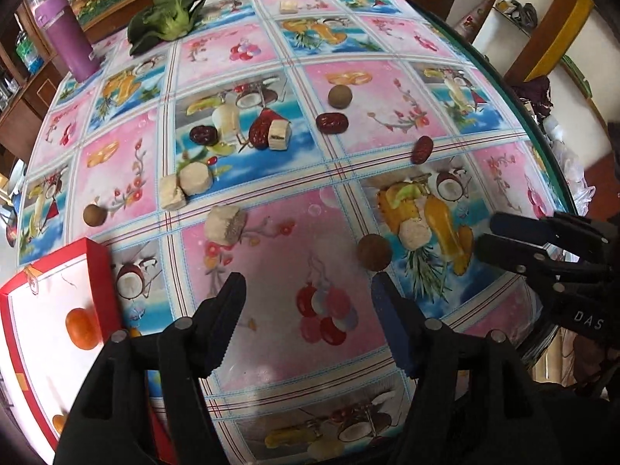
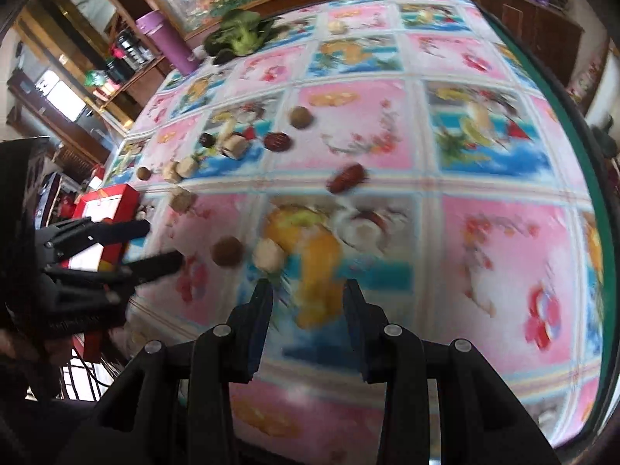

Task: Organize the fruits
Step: 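Move both open tools back over the fruits on the tablecloth, then grasp a beige round bun with the right tool while the left tool grasps a chestnut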

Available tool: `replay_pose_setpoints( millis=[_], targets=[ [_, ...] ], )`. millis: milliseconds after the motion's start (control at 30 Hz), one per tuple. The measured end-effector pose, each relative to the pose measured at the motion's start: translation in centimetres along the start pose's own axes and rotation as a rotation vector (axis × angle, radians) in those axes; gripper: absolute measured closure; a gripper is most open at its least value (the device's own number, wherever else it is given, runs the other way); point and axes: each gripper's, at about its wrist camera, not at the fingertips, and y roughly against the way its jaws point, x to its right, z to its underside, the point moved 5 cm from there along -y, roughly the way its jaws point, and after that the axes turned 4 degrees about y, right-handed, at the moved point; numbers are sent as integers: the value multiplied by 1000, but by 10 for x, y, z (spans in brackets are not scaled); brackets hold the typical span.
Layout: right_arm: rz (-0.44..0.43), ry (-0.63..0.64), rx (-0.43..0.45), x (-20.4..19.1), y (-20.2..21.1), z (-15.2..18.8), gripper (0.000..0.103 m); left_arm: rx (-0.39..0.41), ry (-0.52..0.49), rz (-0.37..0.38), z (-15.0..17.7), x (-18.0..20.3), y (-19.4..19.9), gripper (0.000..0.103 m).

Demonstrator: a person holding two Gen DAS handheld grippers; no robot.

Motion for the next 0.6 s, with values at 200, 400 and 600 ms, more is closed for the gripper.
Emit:
replay_pose_setpoints(
  millis=[200,400,600],
  targets=[
    [-21,77,-77,-20,-33,-15,66,-16,8,-3,-1,-3,-4,35],
    [9,109,-126,-26,-49,-17,66,-24,19,6,-2,-8,-7,35],
    [57,161,-132,-25,-49,-16,80,-36,-2,31,-5,-2,-11,35]
  ],
)
